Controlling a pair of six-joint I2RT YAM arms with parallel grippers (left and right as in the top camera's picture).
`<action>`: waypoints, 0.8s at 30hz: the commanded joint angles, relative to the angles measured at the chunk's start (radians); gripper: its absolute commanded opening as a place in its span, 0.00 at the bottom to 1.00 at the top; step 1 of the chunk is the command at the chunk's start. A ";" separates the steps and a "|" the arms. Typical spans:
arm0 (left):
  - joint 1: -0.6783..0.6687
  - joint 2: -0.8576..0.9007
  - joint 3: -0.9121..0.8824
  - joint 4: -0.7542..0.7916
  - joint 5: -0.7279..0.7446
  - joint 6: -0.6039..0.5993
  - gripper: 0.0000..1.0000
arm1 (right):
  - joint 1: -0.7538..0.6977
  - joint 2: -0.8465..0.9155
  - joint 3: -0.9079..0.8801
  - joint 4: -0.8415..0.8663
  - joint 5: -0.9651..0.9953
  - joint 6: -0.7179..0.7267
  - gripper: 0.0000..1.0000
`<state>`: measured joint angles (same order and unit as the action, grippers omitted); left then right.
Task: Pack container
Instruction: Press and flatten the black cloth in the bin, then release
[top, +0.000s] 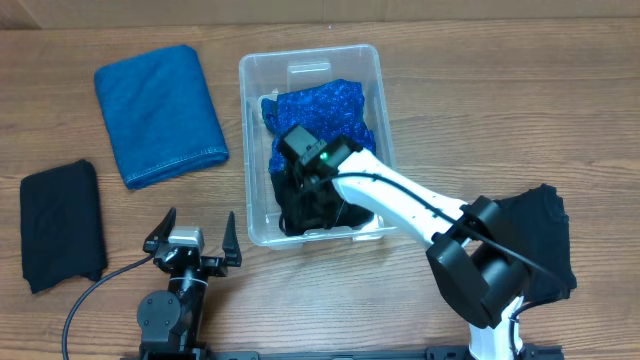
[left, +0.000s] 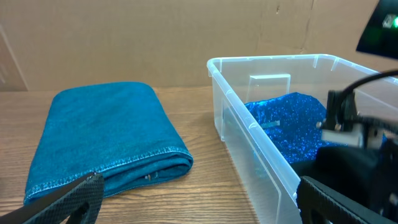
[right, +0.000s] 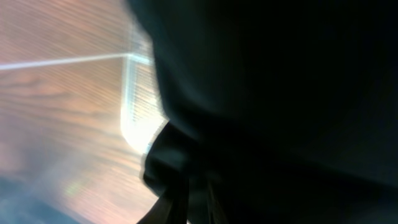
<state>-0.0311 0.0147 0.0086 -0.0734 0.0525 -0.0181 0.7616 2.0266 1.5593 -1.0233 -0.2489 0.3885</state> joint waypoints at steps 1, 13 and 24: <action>-0.002 -0.008 -0.004 0.000 0.000 0.019 1.00 | -0.056 -0.003 0.176 -0.035 0.100 -0.049 0.18; -0.002 -0.008 -0.004 0.000 0.000 0.019 1.00 | -0.121 0.131 0.154 0.046 0.188 -0.017 0.21; -0.002 -0.008 -0.004 0.000 0.000 0.019 1.00 | -0.282 0.118 0.607 -0.325 0.234 -0.025 0.37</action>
<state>-0.0311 0.0147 0.0086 -0.0738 0.0525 -0.0181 0.5541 2.1811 1.9842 -1.2827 -0.0555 0.3679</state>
